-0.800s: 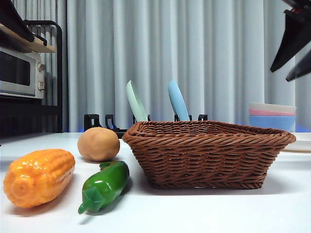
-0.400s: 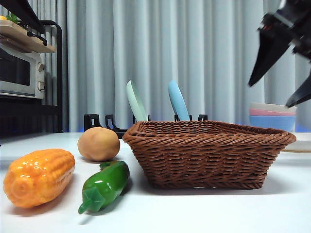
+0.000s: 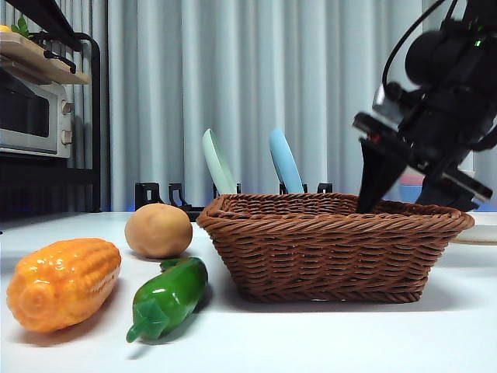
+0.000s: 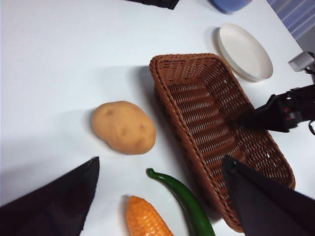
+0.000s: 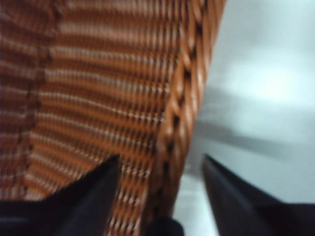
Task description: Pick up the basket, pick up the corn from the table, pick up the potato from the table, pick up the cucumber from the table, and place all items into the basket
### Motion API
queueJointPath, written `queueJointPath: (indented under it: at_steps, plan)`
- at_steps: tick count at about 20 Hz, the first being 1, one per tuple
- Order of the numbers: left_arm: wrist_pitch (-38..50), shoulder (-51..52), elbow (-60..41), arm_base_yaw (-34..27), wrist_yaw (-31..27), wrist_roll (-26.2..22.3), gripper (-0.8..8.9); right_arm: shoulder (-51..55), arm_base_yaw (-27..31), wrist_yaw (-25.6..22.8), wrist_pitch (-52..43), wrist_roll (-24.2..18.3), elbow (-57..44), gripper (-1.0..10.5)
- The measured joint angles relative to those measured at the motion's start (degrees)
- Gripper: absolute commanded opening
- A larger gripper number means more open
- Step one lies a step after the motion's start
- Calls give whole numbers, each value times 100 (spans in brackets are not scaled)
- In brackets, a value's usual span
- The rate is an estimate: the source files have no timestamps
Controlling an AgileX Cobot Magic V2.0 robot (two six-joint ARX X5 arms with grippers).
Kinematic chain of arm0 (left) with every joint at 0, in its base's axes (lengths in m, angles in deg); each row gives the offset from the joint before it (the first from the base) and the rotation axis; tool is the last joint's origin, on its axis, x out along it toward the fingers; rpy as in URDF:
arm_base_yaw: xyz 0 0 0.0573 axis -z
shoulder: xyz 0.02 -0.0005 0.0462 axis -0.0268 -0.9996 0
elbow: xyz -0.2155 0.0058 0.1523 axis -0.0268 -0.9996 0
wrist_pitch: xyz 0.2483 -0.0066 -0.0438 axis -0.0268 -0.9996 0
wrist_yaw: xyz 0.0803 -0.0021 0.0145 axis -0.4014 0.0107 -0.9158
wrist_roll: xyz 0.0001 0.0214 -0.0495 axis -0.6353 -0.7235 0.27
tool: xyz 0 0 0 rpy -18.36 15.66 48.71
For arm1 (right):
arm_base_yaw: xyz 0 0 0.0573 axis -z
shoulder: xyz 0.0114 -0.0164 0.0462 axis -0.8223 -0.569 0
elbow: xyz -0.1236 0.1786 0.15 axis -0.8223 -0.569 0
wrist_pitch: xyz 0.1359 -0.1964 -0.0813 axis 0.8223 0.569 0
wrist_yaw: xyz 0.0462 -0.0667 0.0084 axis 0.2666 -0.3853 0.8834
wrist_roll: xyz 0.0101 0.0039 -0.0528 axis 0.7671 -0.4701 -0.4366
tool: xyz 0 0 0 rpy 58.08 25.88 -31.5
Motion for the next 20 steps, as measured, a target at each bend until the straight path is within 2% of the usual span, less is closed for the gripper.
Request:
queueJointPath:
  at_steps: [1, 2, 7, 10, 11, 12, 17, 20]
  plan:
    - [-48, 0, 0, 15, -2, 0, 417, -31, 4, -11, -4, 46, 0, 13]
    - [-109, 0, 0, 28, -2, 0, 417, -28, 4, -9, -20, 66, 0, -16]
    - [-243, 0, 0, 195, -37, 83, 417, 420, 111, 9, 61, 286, -2, -16]
    - [-216, -70, 0, 435, -411, 297, 422, 1051, 356, -87, 31, 295, 0, -16]
    - [-170, -175, 0, 529, -590, 374, 471, 1276, 466, -90, 31, 297, -2, -16]
    - [-85, -330, 0, 623, -748, 466, 511, 1499, 577, -83, 22, 297, -2, -16]
    - [901, -1567, 13, 1067, -1038, 1019, 510, 2365, 1032, -81, 26, 297, -2, -16]
    - [953, -2531, 396, 1198, -1449, 1261, 510, 2632, 1141, -66, 50, 297, 0, -16]
